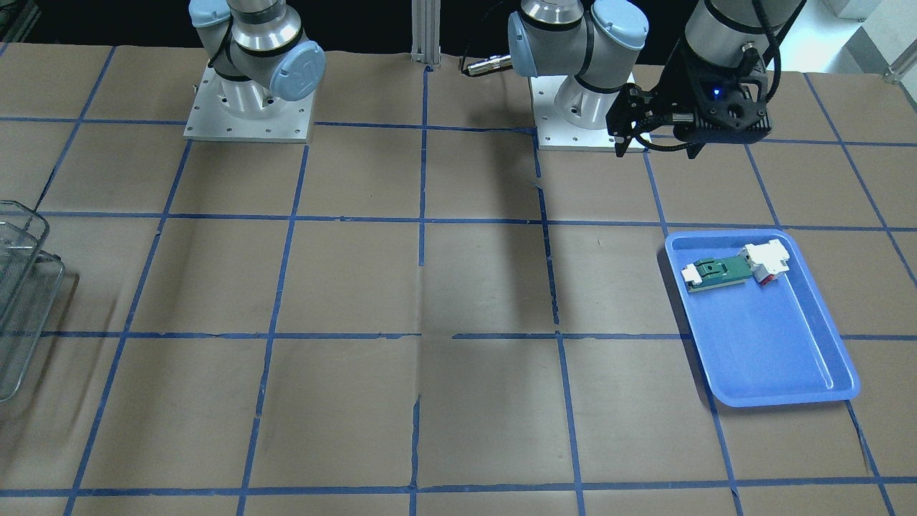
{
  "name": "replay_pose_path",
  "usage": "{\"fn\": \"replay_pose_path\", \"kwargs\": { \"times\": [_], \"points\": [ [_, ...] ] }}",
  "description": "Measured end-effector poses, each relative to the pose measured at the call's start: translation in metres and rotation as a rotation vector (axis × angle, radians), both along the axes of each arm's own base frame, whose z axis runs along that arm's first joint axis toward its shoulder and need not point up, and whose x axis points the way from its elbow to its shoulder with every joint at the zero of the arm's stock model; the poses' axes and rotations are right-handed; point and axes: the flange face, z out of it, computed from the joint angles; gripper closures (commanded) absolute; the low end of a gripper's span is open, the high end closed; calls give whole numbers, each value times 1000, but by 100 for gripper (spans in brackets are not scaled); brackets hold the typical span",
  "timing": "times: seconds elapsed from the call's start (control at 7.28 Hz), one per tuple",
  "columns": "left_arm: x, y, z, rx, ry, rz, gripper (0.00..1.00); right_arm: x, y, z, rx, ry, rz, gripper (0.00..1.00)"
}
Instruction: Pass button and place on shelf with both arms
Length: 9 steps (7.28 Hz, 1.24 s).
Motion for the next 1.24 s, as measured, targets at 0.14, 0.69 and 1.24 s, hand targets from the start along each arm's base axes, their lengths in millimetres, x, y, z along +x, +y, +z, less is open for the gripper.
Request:
{"fn": "replay_pose_path", "kwargs": {
  "times": [0.14,0.69,1.24],
  "points": [
    [0,1,-2,3,-2,1,0,68,-4,18,6,7,-46,0],
    [-1,1,-4,4,-4,-3,0,328,28,55,9,60,-402,0],
    [0,0,-6,7,-3,-5,0,305,13,41,131,59,-1053,0]
  ]
}}
